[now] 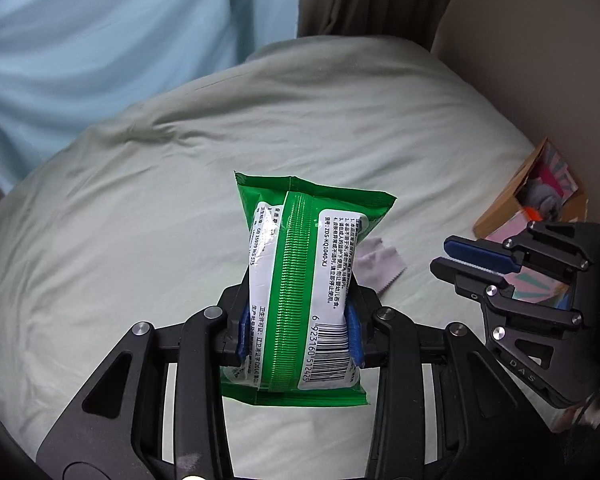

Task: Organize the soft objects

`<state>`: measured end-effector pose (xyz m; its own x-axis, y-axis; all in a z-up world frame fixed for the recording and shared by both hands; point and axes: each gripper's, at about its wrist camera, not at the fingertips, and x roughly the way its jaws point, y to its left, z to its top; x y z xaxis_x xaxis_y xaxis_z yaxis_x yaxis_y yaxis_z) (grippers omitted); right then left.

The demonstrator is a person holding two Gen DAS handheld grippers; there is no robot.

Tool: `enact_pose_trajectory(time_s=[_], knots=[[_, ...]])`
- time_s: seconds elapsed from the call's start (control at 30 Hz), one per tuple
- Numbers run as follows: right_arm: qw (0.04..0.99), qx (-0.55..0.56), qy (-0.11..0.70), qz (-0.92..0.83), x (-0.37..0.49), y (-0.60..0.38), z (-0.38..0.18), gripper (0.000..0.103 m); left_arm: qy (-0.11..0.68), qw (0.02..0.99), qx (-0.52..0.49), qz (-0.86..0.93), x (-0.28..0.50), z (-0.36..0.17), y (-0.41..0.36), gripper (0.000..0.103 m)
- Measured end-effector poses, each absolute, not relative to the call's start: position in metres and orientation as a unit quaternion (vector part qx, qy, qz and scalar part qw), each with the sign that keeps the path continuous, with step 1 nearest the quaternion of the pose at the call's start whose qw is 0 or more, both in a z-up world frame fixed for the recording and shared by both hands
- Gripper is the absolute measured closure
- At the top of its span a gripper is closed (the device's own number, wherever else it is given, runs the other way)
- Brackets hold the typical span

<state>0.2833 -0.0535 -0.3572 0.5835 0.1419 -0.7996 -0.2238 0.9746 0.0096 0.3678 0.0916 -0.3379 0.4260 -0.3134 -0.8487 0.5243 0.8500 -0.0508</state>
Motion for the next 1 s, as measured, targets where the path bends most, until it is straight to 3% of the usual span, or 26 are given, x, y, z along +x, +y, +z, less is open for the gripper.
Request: enact_pose_trajectory(time_s=[0.2,0.27,0.3,0.33,0.37,0.4,0.87,0.93,1.0], knots=[[0.880,0.003,0.464,0.105,0.268,-0.070,-0.357,0.090,0.485,0.841,0.072,-0.227,0.336,-0.340,0.112,0.070],[0.878,0.001,0.466,0.107,0.264,-0.068,-0.361,0.083,0.490,0.841,0.064,-0.221,0.330,-0.346,0.120,0.070],[0.879,0.002,0.465,0.109,0.265,-0.066,-0.365,0.063,0.491,0.841,0.061,-0.219,0.328,-0.348,0.124,0.070],[0.881,0.002,0.461,0.109,0.266,-0.064,-0.370,0.030,0.492,0.842,0.059,-0.215,0.326,-0.351,0.127,0.070],[0.884,0.005,0.455,0.110,0.268,-0.062,-0.374,0.014,0.492,0.842,0.057,-0.212,0.325,-0.353,0.131,0.070],[0.886,0.009,0.449,0.111,0.269,-0.060,-0.379,0.007,0.492,0.843,0.056,-0.210,0.325,-0.356,0.134,0.070],[0.892,-0.021,0.449,0.050,0.328,-0.037,-0.483,0.009,0.501,0.848,0.034,-0.172,0.316,-0.406,0.172,0.070],[0.889,-0.024,0.455,0.049,0.335,-0.036,-0.492,0.029,0.505,0.845,0.033,-0.172,0.317,-0.413,0.171,0.070],[0.884,-0.024,0.464,0.052,0.340,-0.035,-0.499,0.040,0.509,0.843,0.030,-0.172,0.318,-0.418,0.171,0.070]])
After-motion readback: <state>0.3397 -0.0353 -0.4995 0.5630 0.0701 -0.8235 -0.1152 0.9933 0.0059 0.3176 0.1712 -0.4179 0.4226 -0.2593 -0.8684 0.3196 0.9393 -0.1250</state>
